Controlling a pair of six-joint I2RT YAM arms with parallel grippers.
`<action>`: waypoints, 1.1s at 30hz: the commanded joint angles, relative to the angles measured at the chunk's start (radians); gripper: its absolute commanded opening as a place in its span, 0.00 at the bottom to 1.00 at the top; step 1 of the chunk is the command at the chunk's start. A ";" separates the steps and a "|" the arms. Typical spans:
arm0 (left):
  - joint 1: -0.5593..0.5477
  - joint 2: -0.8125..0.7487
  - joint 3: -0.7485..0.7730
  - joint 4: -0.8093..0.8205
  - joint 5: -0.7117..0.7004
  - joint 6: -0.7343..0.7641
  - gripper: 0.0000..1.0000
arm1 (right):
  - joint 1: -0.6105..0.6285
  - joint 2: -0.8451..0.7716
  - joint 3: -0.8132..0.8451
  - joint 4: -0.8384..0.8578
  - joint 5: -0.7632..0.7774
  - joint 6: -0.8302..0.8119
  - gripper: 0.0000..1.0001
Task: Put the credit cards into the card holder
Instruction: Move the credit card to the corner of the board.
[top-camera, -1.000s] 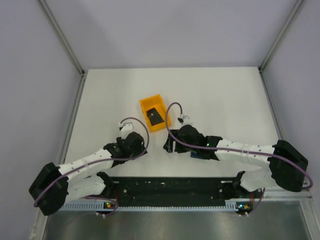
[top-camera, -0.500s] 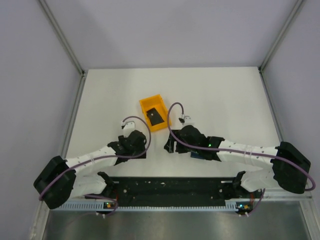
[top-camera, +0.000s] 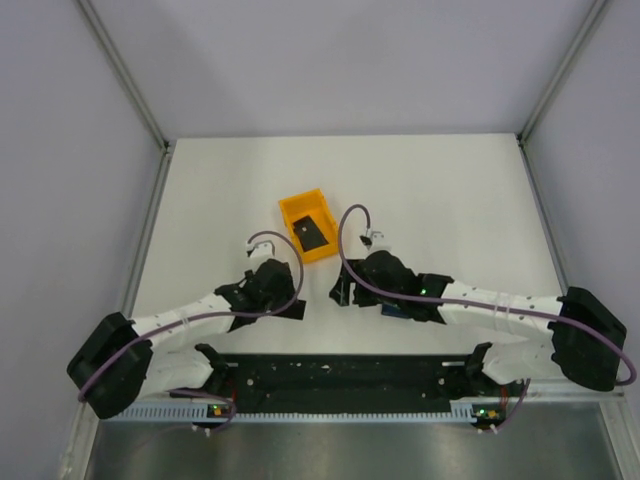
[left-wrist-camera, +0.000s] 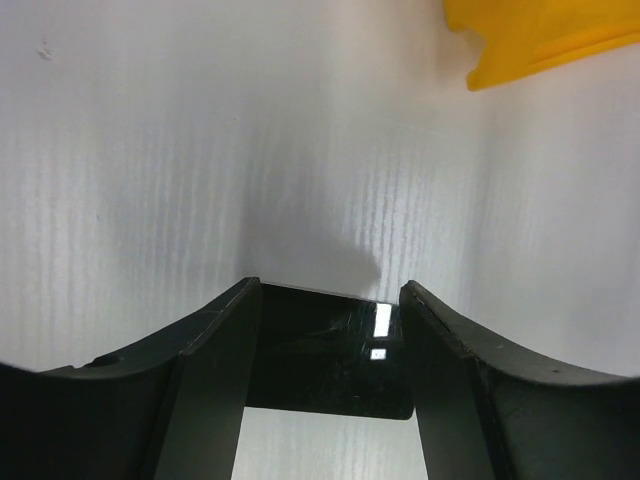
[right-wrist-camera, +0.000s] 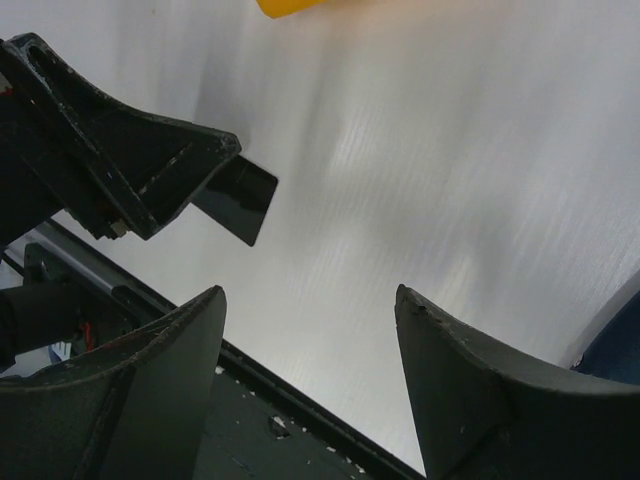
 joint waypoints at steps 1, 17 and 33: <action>-0.018 -0.032 -0.087 -0.009 0.151 -0.075 0.63 | 0.013 -0.056 -0.010 -0.003 0.021 0.013 0.69; -0.178 0.010 -0.087 0.104 0.211 -0.034 0.51 | 0.013 -0.203 -0.113 -0.046 0.069 0.049 0.69; -0.271 -0.173 0.020 -0.159 -0.022 -0.068 0.59 | 0.011 -0.236 -0.132 -0.089 0.087 0.055 0.69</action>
